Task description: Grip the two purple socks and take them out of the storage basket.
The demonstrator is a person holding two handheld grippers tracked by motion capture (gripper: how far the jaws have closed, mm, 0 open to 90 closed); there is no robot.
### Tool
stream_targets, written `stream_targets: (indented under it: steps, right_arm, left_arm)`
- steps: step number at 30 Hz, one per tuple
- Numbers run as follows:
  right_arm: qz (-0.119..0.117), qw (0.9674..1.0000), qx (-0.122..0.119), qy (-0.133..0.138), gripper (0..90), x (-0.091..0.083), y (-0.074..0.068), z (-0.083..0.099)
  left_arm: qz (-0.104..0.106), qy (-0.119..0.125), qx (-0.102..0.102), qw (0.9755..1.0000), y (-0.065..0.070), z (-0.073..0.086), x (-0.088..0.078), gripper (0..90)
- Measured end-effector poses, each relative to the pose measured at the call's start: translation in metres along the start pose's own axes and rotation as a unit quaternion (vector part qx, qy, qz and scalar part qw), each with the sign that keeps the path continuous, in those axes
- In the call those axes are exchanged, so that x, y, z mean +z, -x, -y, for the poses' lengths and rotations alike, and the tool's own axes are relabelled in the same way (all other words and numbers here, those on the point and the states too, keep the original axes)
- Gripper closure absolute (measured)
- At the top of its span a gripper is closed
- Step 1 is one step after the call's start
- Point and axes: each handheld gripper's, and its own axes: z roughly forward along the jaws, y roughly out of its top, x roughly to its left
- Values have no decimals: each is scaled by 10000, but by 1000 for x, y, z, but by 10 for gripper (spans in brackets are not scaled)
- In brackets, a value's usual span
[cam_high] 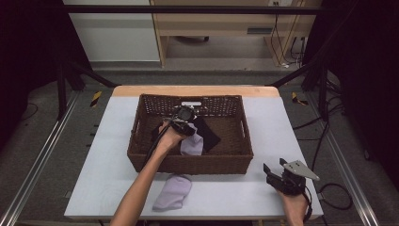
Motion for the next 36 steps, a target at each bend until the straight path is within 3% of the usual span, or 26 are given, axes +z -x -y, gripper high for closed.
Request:
stream_targets:
  steps: [5, 9, 10, 11, 16, 20, 22, 28, 36]
  right_arm:
    - [-2, 10000, 0, -1, 324, 0, 0, 0]
    - [7, 10000, -5, 1, 324, 0, 0, 0]
    - [6, 10000, -6, 2, 325, 0, 0, 0]
    - [9, 10000, -2, 7, 325, 0, 0, 0]
    - [40, 10000, 5, 26, 325, -1, 1, 0]
    - [45, 10000, 2, 21, 325, -1, 1, 0]
    - [49, 10000, -8, 26, 325, -1, 1, 0]
    - [67, 10000, 4, 25, 325, -1, 2, 0]
    - [93, 10000, 1, 21, 325, -1, 2, 0]
  left_arm:
    - [-22, 106, -59, 9999, 0, 1, -3, 845]
    - [44, 571, -252, 9980, -3, 4, -16, 845]
    - [44, 571, -252, 9980, -3, 4, -16, 845]
    - [86, 861, -352, 9956, -4, 4, -25, 845]
    - [12, 1362, -315, 9902, 0, 7, -43, 845]
    - [42, 1858, -389, 9818, 5, 8, -62, 845]
    - [79, 2134, -404, 9761, 6, 9, -75, 845]
    - [110, 2620, -456, 9639, 7, 18, -104, 846]
    - [147, 3178, -341, 9474, 10, 33, -144, 846]
